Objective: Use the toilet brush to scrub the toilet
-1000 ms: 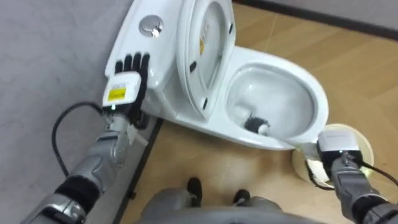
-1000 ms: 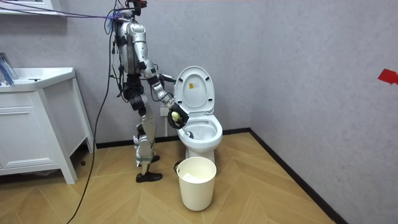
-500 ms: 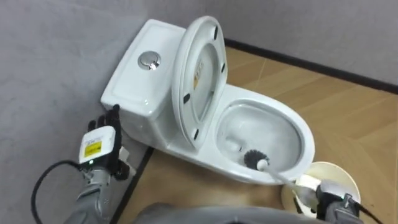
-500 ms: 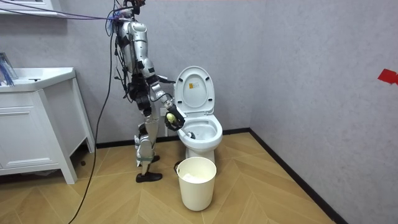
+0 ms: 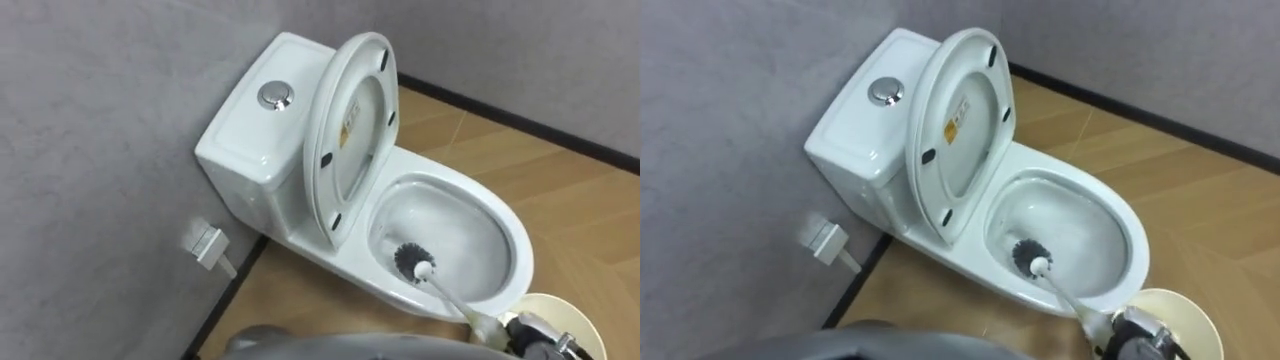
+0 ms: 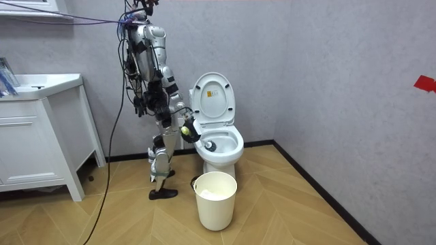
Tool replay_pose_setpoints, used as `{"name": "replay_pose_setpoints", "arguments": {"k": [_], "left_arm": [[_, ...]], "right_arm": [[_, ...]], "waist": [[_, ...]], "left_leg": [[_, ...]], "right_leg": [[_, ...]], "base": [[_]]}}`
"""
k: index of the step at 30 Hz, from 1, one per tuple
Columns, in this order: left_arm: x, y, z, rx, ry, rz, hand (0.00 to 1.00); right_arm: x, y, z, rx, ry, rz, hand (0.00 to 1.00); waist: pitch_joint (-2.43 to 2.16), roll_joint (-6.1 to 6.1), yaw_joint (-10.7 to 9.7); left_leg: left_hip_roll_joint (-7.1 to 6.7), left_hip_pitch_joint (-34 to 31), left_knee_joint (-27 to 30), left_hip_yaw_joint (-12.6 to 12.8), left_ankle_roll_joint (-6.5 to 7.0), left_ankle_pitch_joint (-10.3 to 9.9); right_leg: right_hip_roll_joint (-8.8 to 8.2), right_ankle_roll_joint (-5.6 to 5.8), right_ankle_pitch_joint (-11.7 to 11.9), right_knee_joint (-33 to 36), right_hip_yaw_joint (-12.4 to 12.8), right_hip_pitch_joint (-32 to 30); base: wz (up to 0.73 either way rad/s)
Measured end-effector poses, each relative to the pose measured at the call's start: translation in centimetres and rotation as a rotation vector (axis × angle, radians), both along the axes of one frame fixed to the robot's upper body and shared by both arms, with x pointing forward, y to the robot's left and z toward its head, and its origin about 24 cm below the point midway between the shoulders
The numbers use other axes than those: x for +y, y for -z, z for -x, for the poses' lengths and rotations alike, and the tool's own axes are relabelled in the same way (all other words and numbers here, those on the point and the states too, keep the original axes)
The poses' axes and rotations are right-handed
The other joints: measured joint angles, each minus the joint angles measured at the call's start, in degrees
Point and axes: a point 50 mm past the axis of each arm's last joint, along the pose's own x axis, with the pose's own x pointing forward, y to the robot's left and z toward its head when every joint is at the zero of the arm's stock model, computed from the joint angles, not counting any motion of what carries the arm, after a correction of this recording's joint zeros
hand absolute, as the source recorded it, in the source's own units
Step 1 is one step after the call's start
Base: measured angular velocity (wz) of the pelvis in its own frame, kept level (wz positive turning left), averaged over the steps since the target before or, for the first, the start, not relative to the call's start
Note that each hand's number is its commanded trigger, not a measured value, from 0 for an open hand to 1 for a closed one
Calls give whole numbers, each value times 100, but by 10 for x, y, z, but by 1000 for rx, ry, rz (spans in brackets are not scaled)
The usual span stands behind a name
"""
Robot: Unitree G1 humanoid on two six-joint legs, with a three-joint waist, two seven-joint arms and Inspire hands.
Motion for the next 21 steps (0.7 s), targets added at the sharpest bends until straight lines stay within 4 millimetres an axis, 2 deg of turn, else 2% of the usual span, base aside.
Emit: {"name": "replay_pose_setpoints", "arguments": {"k": [2, 5, 9, 13, 15, 16, 18, 19, 21], "left_arm": [[-3, 1, 0, 0, -14, 13, 0], [-9, 3, 1, 1, -35, 37, 0], [-9, 3, -8, -24, -36, 38, 0], [-8, 3, -17, -56, -39, 38, 0], [-10, 4, -21, -71, -35, 46, 0], [-11, 4, -22, -74, -34, 48, 0], [-13, 4, -28, -95, -28, 56, 0], [-13, 4, -29, -101, -25, 58, 0], [-14, 4, -33, -118, -20, 61, 0]], "right_arm": [[-1, 0, 6, -28, 89, -1, 100], [-2, 0, 9, -100, 225, 13, 100], [-6, -2, 14, -184, 352, 57, 100], [-4, -3, 17, -226, 350, 68, 100], [2, -2, 18, -253, 348, 65, 100], [4, -1, 19, -256, 350, 64, 100], [10, -1, 20, -281, 351, 58, 100], [11, -1, 21, -290, 350, 58, 100], [11, -4, 15, -338, 345, 67, 100]], "waist": [[-4, 1, -70], [-6, -4, -314], [-8, -27, -485], [-15, -48, -595], [-14, -49, -608], [-15, -54, -616], [-15, -59, -638], [-15, -59, -653], [-16, -60, -749]], "left_leg": [[-9, 50, -17, 27, 20, -14], [-14, 70, -13, 34, 30, -21], [4, 167, -23, 209, 34, -28], [24, 227, -22, 431, 36, -29], [28, 331, -29, 596, 39, -32], [29, 361, -31, 613, 36, -37], [57, 436, -34, 733, 33, -90], [67, 448, -34, 740, 30, -111], [112, 460, -34, 912, 8, -191]], "right_leg": [[-7, 14, -9, 0, 40, 36], [-10, 17, -10, -42, 57, 78], [21, -3, -20, -47, 349, 79], [28, -17, -12, -35, 564, 54], [67, -30, -3, -28, 842, 74], [68, -30, -3, -25, 887, 86], [104, -31, -3, -6, 1128, 87], [115, -31, -4, -6, 1166, 87], [155, -29, -10, 54, 1313, 12]], "base": [[-5], [-2], [-25], [-28], [-43], [-40], [-35], [-28], [-26]]}}
